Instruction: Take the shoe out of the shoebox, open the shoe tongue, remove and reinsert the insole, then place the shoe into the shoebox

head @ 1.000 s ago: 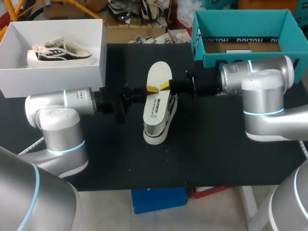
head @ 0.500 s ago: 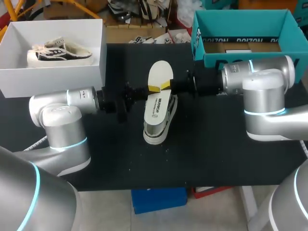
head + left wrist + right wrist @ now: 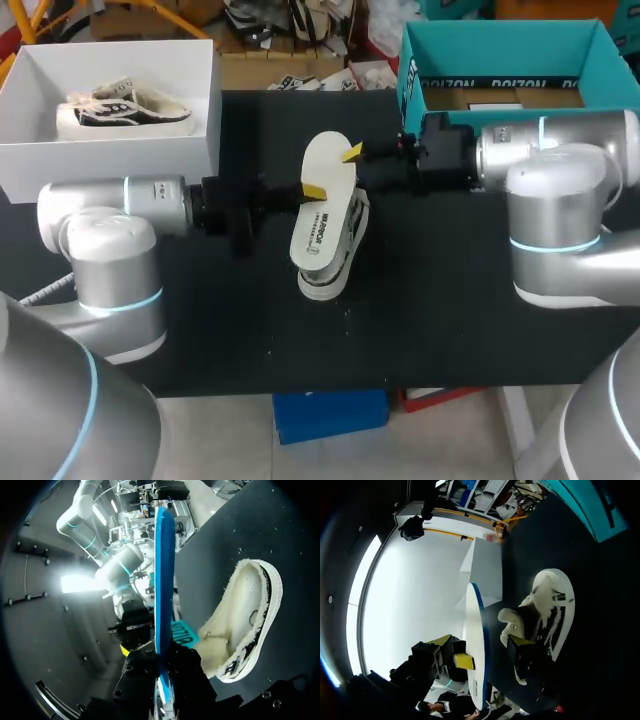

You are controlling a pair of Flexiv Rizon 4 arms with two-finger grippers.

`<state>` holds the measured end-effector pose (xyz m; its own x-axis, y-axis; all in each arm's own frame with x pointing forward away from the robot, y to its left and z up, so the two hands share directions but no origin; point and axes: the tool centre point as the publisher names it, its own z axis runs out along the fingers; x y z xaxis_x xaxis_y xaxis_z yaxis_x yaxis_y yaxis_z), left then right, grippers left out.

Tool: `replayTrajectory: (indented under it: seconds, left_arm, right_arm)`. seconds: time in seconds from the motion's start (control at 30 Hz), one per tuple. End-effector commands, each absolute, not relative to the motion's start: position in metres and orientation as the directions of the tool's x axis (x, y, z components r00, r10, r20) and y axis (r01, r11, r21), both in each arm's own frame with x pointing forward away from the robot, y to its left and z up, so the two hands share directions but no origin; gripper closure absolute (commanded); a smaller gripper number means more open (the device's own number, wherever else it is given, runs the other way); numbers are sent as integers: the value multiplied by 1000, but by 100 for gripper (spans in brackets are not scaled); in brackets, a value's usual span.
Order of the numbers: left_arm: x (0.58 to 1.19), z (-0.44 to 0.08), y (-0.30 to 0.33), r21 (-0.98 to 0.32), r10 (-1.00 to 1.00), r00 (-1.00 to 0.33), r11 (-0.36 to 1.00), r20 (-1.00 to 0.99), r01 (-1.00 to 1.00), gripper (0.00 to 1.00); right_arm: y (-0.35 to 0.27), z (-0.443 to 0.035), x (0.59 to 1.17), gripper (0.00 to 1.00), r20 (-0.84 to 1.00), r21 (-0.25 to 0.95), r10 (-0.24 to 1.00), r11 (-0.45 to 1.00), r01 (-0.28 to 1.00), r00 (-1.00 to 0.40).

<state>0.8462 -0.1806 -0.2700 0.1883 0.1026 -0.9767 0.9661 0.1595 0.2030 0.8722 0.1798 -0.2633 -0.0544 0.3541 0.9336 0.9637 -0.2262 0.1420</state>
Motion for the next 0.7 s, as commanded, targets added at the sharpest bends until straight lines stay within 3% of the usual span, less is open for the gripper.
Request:
replayTrajectory:
  seconds: [0.03, 0.7]
  left_arm:
    - [816, -255, -149, 191, 201, 160, 145, -967, 971, 100]
    - [731, -287, -103, 9, 364, -15, 64, -931, 998, 100]
  right_arm:
    - [156, -236, 833, 0, 904, 174, 428, -359, 917, -4]
    - [126, -208, 745, 0, 854, 204, 512, -495, 844, 94]
